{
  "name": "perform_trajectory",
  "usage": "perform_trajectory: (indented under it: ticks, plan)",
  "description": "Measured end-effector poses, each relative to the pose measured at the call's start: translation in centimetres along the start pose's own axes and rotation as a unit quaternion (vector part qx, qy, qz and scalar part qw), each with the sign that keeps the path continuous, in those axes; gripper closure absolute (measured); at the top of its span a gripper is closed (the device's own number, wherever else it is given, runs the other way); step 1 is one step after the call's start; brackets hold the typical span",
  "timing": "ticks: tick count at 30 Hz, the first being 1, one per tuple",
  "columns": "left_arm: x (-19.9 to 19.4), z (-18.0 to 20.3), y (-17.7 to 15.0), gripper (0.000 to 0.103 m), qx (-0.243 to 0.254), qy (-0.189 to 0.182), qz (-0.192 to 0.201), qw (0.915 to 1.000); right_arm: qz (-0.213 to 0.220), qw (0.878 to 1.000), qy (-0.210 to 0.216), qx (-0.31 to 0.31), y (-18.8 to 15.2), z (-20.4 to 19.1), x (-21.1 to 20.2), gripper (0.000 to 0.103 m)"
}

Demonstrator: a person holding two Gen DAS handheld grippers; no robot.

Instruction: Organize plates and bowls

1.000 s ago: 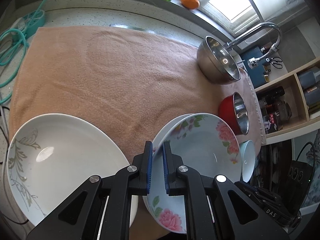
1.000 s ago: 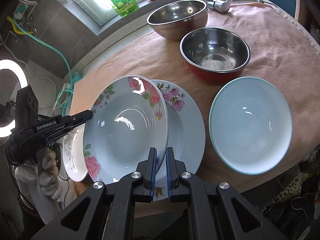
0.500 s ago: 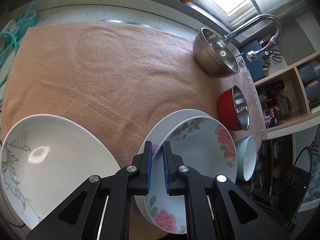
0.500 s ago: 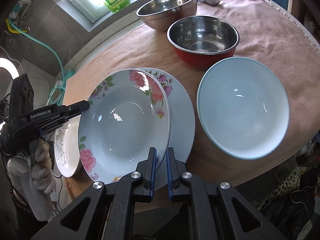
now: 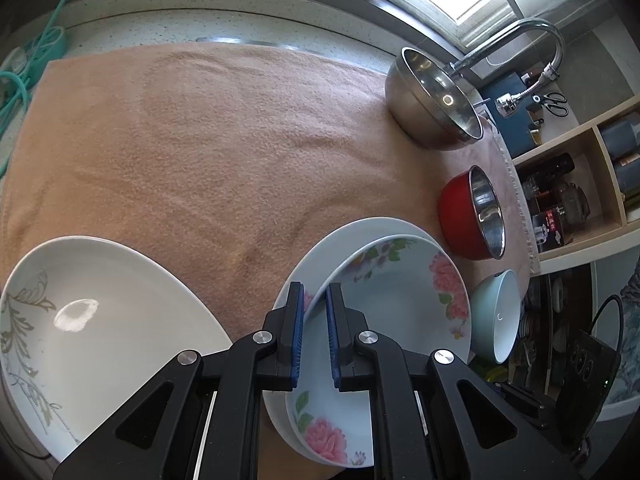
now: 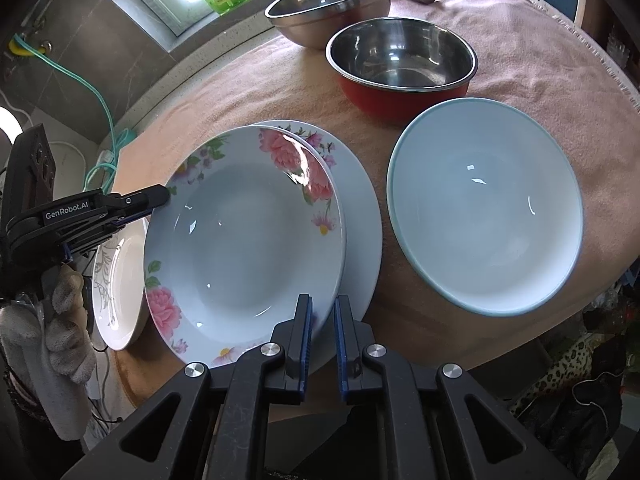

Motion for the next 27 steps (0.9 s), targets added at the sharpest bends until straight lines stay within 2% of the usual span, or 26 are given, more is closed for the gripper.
perform_trajectory:
  ticks: [23, 27]
  plan:
    - [0.34, -0.01, 0.33, 0.094, 0.004, 0.002, 0.001, 1.0000, 0.008, 1.000, -0.011, 0.013, 0.33, 0.26, 0.08, 0.090]
    - [0.43, 0.17, 0.23, 0.094, 0.005, 0.001, -0.001, 1.0000, 0.010, 1.000, -0.013, 0.017, 0.35, 0.21, -0.05, 0.083]
Point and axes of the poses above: each gripper's, at about its wrist camera, not at the fingertips, and x roughly the way its jaws point, z to its right, y to its top, the point moved 7 cm from there along x, roughly the way its jaws point, and after that the axes turned 7 degrees about -z, right-handed, at the moved point
